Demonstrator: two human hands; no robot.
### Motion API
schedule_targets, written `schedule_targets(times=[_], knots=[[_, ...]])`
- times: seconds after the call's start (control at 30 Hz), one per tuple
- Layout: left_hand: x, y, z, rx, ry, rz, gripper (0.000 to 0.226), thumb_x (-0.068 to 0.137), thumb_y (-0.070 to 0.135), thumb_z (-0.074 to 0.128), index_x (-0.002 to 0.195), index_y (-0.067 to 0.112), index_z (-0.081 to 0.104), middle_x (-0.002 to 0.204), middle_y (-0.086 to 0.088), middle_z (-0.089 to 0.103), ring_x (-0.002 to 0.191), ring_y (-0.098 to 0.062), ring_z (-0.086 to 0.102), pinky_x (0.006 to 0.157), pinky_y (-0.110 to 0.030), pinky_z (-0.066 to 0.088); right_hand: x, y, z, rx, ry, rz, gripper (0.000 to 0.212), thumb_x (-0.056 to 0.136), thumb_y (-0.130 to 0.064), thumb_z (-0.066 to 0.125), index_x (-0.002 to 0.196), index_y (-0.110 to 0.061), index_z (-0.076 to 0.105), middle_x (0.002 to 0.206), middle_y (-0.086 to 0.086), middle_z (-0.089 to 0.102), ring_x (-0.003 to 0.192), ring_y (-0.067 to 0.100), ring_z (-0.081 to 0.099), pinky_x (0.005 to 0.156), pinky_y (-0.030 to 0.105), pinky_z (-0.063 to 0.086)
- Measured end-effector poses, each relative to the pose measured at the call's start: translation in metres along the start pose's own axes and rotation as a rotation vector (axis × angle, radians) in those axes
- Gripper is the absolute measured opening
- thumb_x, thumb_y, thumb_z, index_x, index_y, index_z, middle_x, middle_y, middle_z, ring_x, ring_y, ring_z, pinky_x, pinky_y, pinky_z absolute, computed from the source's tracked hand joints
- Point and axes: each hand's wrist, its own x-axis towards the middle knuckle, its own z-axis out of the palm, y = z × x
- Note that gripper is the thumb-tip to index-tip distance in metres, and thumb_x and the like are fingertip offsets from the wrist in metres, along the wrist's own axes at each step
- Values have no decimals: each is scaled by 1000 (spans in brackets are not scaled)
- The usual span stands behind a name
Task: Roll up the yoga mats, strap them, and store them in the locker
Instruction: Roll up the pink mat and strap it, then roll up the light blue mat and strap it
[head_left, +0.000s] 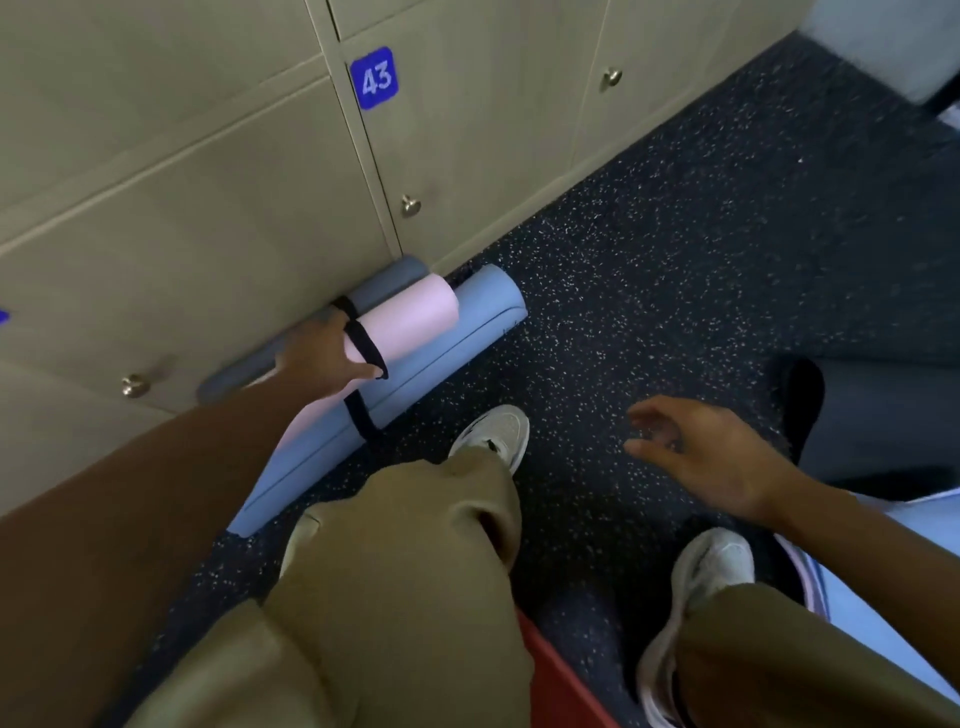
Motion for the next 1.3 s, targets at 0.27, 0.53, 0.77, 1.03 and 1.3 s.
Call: schedule_targets(times=[0.27,0.53,0.77,1.03,1.3], knots=[[-2,18,28,235,62,-40,95,74,56,84,145,11,40,139,-17,51,125,-38,48,93,-51,47,5,10,17,27,-63,26,38,96,-46,63,131,-33,58,121,-20,60,103,-3,59,80,17,46],[-8,26,12,239,73,-3,88,74,55,85,139,12,44,133,-17,52,124,-38,49,93,-52,48,-3,12,9,77,-15,53,34,96,-45,64,129,-35,60,119,-18,62,98,-2,60,77,21,48],[-8,59,2,204,100,111,68,85,47,78,134,8,52,132,-20,55,120,-38,53,93,-51,50,-12,22,-5,103,-16,51,30,95,-41,67,124,-33,60,118,-13,63,100,1,62,81,22,49],[-21,171,-1,226,-5,501,55,89,32,79,132,6,59,127,-17,61,116,-38,58,95,-46,48,-42,68,-44,33,79,146,41,97,-35,68,134,-19,60,128,2,65,116,20,62,100,36,49],[-74,304,45,398,-188,840,51,97,44,65,139,19,51,134,-7,53,121,-28,53,95,-44,50,-89,168,-44,-41,71,332,38,96,-35,70,128,-16,62,124,7,69,106,25,65,96,40,52]])
